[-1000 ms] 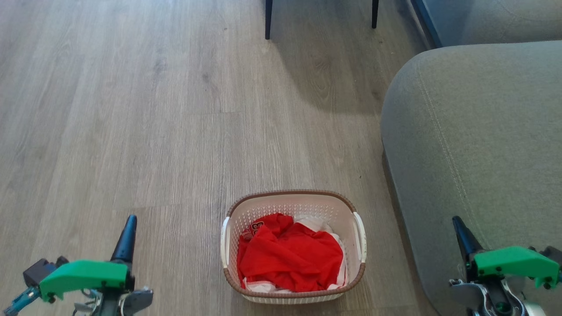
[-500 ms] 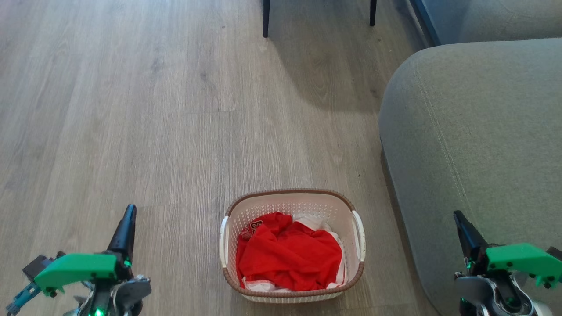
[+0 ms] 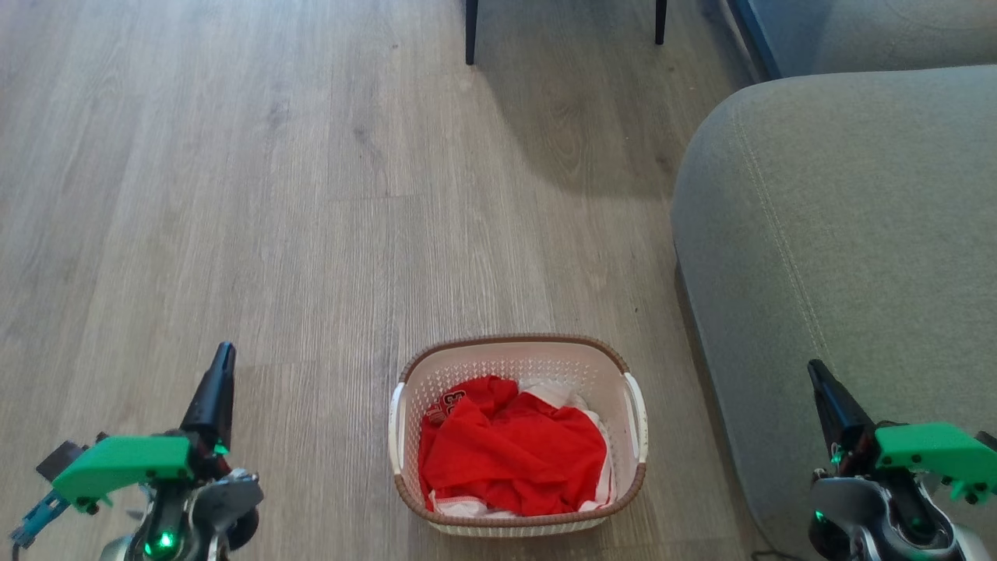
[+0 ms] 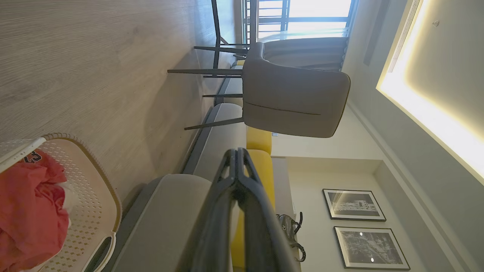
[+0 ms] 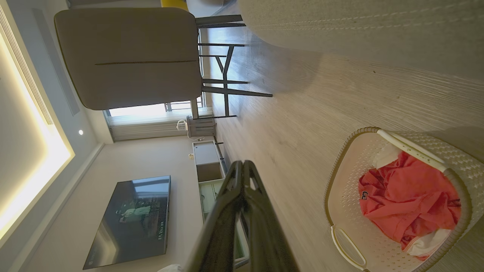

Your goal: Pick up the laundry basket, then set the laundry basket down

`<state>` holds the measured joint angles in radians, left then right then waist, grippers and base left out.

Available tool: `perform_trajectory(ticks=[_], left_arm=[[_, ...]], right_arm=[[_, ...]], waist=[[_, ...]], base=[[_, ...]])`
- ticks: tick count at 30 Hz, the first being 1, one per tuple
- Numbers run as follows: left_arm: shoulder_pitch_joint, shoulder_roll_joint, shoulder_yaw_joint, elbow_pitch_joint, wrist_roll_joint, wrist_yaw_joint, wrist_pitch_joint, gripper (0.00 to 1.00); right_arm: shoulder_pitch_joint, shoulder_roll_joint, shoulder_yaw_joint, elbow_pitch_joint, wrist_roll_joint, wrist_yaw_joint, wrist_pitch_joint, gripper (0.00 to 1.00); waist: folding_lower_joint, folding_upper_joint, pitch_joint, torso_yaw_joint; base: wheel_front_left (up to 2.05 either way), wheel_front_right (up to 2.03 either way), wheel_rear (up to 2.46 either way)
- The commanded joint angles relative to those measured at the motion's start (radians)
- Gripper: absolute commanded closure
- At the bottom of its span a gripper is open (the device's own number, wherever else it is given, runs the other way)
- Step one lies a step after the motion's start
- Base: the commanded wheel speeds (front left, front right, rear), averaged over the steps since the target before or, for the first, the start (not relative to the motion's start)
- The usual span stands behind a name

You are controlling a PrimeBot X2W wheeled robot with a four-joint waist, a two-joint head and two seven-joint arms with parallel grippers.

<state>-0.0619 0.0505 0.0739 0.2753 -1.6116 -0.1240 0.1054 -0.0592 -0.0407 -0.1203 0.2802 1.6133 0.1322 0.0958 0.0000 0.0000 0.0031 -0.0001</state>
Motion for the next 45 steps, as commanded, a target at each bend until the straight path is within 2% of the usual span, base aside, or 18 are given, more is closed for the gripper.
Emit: perform_trajectory(ticks=[1,45], left_arm=[[-0.046,0.004,0.035,-0.030,-0.001,-0.007,0.004,1.00],[-0.046,0.002,0.038,-0.030,0.001,-0.007,0.006,1.00]], right_arm=[[-0.048,-0.018,0.018,-0.036,0.005,-0.002,0.008,1.00],[-0.048,-0.014,0.012,-0.036,0.000,-0.002,0.013,1.00]], waist=[[0.0000,0.0000,0.000,0.000],[0.0000,0.0000,0.000,0.000]], base=[[0.00,0.00,0.00],[0.00,0.00,0.00]])
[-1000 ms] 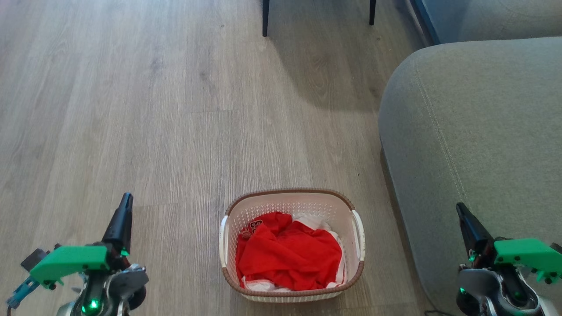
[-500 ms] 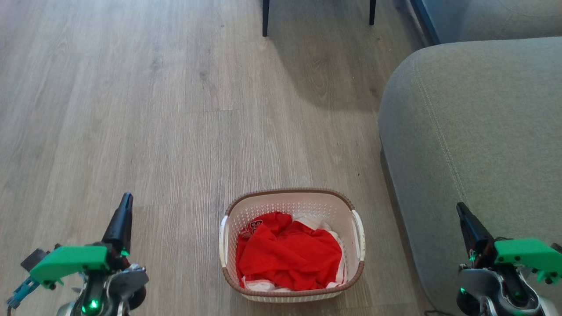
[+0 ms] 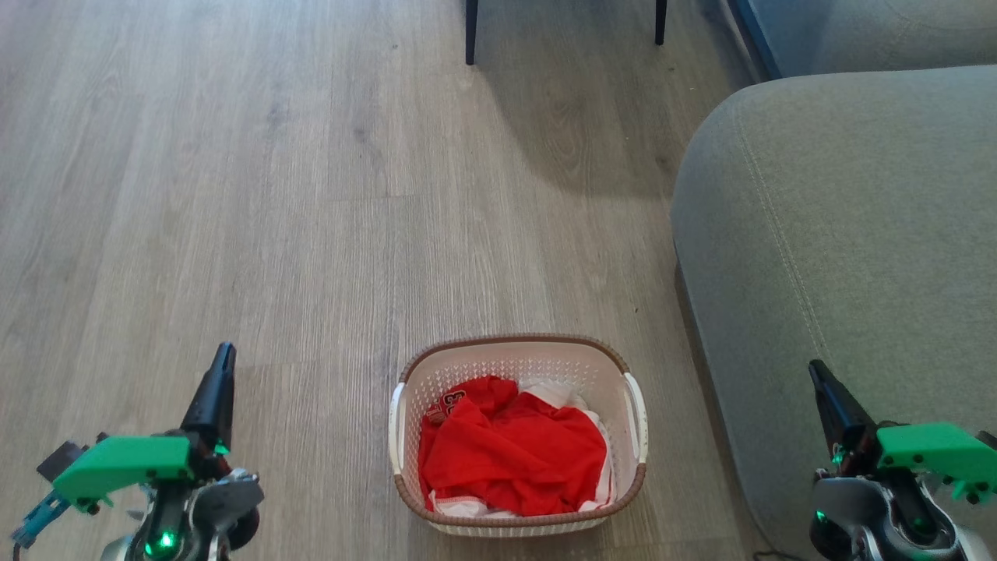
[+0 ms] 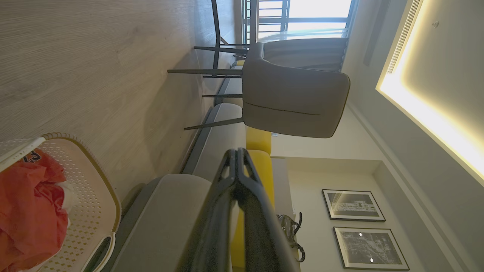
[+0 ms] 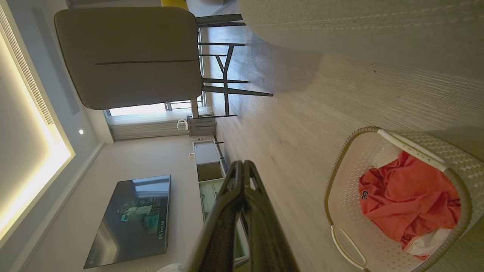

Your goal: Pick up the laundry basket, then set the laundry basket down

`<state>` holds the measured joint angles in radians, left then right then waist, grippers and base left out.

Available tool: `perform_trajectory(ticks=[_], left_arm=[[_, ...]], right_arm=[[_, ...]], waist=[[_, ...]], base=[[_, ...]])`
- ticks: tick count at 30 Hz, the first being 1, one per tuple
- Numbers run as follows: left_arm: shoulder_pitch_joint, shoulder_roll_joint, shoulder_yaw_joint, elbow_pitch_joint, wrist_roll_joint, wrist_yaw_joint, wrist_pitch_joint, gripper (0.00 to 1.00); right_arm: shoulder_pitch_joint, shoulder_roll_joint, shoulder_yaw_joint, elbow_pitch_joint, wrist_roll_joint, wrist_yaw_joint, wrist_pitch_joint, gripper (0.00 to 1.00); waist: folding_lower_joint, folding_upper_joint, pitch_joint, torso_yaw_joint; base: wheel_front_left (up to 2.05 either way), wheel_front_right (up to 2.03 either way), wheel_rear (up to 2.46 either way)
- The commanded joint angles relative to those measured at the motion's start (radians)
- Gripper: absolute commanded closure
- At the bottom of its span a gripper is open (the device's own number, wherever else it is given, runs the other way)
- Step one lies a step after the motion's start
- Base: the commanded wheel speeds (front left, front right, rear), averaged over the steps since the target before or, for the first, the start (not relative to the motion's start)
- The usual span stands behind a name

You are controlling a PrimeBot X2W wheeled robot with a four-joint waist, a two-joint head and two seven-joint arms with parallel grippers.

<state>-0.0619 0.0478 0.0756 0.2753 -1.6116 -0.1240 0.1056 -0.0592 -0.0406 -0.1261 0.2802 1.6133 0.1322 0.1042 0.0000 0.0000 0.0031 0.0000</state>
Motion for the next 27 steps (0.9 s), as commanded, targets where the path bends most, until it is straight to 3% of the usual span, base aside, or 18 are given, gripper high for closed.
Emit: perform_trajectory(ticks=[1,27], left_arm=[[-0.046,0.005,0.036,-0.030,0.001,-0.007,0.006,1.00],[-0.046,0.004,0.037,-0.030,0.002,-0.007,0.007,1.00]], right_arm=[[-0.048,-0.014,0.018,-0.036,0.000,-0.002,0.005,1.00],[-0.048,-0.013,0.016,-0.036,-0.002,-0.002,0.006,1.00]], waist=[[0.0000,0.0000,0.000,0.000],[0.0000,0.0000,0.000,0.000]], base=[[0.00,0.00,0.00],[0.00,0.00,0.00]])
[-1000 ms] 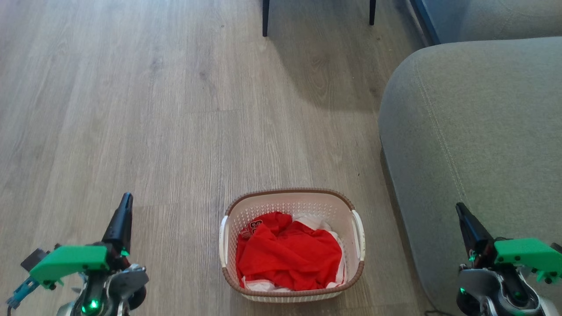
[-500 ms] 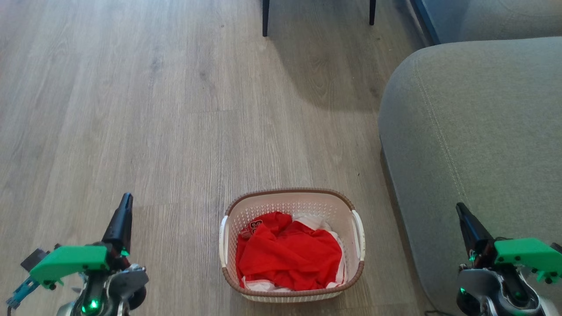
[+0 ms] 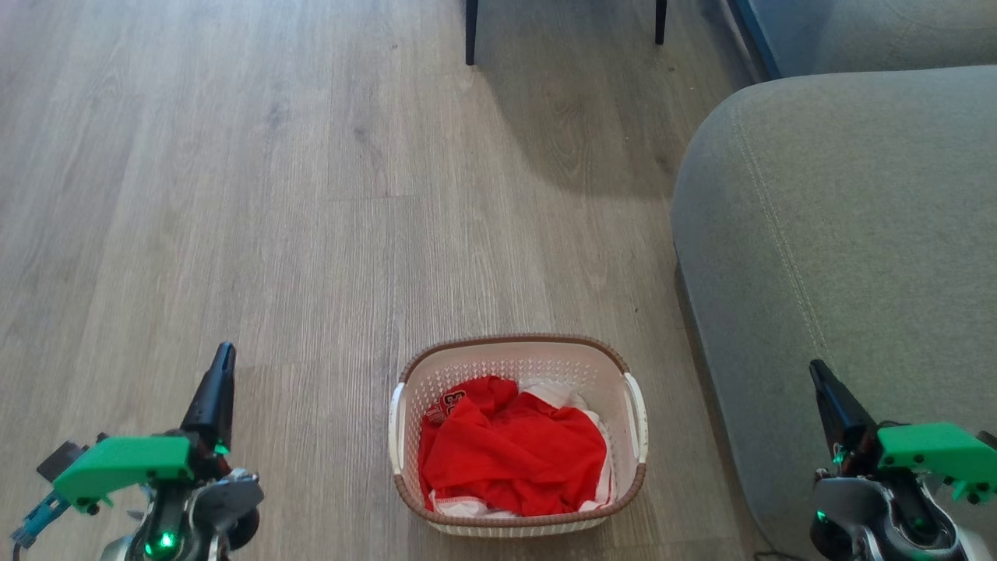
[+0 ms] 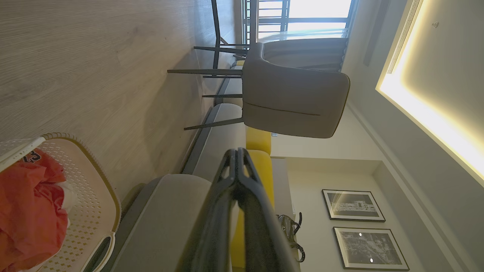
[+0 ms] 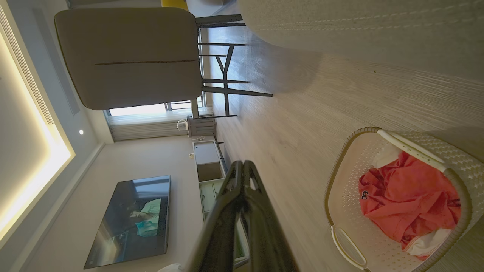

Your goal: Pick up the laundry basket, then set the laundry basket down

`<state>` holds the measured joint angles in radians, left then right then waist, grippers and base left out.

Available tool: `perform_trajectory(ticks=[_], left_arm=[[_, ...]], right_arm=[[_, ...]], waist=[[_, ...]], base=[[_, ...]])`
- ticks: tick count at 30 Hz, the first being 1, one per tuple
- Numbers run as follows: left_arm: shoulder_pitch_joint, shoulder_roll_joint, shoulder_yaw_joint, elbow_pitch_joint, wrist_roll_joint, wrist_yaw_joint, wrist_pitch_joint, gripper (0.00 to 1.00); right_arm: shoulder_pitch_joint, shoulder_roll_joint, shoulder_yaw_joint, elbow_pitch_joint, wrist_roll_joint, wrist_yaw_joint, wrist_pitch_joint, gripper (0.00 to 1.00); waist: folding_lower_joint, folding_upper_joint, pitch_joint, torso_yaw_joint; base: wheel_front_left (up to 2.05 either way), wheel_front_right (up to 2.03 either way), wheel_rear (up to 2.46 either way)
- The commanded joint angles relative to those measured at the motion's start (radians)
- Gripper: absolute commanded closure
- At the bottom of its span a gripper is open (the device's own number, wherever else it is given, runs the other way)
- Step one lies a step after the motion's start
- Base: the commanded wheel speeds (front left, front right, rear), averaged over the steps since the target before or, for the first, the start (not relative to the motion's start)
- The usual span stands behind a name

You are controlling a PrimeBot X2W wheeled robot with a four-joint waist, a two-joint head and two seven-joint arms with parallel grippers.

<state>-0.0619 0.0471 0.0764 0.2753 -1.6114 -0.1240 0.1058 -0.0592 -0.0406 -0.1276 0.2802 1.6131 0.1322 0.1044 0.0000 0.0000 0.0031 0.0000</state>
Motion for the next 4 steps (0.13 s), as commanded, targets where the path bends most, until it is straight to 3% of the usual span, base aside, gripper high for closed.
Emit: perform_trajectory(ticks=[1,4], left_arm=[[-0.046,0.005,0.036,-0.030,0.002,-0.007,0.007,1.00],[-0.046,0.005,0.037,-0.030,0.002,-0.007,0.007,1.00]], right_arm=[[-0.048,-0.013,0.017,-0.036,-0.002,-0.002,0.006,1.00],[-0.048,-0.013,0.017,-0.036,-0.002,-0.002,0.006,1.00]], waist=[[0.0000,0.0000,0.000,0.000],[0.0000,0.0000,0.000,0.000]], base=[[0.00,0.00,0.00],[0.00,0.00,0.00]])
